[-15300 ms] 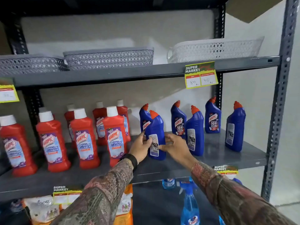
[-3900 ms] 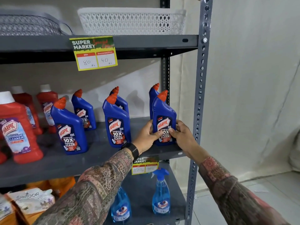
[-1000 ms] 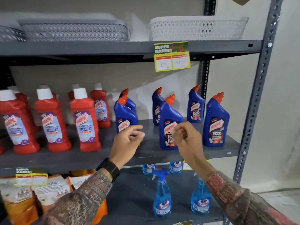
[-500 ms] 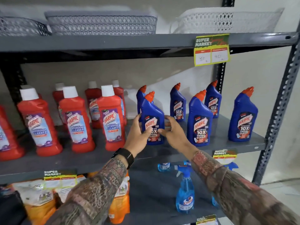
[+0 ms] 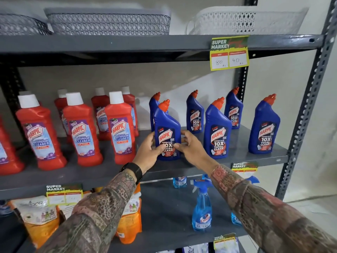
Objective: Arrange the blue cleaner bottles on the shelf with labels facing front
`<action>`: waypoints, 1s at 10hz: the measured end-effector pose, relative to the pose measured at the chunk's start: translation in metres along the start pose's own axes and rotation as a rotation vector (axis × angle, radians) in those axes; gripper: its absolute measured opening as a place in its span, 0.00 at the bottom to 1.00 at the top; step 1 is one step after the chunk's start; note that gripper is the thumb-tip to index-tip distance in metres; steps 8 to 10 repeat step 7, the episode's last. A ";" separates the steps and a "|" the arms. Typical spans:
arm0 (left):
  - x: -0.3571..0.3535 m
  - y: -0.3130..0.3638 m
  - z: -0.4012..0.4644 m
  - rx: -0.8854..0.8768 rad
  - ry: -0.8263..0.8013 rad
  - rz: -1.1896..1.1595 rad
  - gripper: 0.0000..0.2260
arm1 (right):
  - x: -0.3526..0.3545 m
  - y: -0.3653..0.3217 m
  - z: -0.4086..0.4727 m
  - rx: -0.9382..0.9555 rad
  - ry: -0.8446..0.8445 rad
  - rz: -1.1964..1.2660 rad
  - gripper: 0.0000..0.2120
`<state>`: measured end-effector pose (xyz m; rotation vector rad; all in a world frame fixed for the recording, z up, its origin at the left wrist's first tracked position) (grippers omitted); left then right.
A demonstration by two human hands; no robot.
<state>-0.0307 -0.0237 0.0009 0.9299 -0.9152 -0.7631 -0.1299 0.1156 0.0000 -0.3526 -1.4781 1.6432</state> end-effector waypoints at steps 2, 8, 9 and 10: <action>-0.004 0.001 -0.014 -0.013 0.016 0.003 0.24 | 0.003 0.003 -0.012 0.031 -0.012 0.007 0.20; -0.010 -0.001 -0.025 0.019 0.010 0.085 0.26 | -0.005 -0.001 -0.029 0.054 0.017 0.040 0.22; -0.010 -0.001 -0.025 0.019 0.010 0.085 0.26 | -0.005 -0.001 -0.029 0.054 0.017 0.040 0.22; -0.010 -0.001 -0.025 0.019 0.010 0.085 0.26 | -0.005 -0.001 -0.029 0.054 0.017 0.040 0.22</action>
Point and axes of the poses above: each hand's wrist, its own z-axis towards the middle knuckle, its own x-axis out of the back of the hand, y = z × x, the point moved 7 cm from there along z, towards the middle knuckle, and after that the axes turned 8 degrees about -y, right-handed, at the moved point
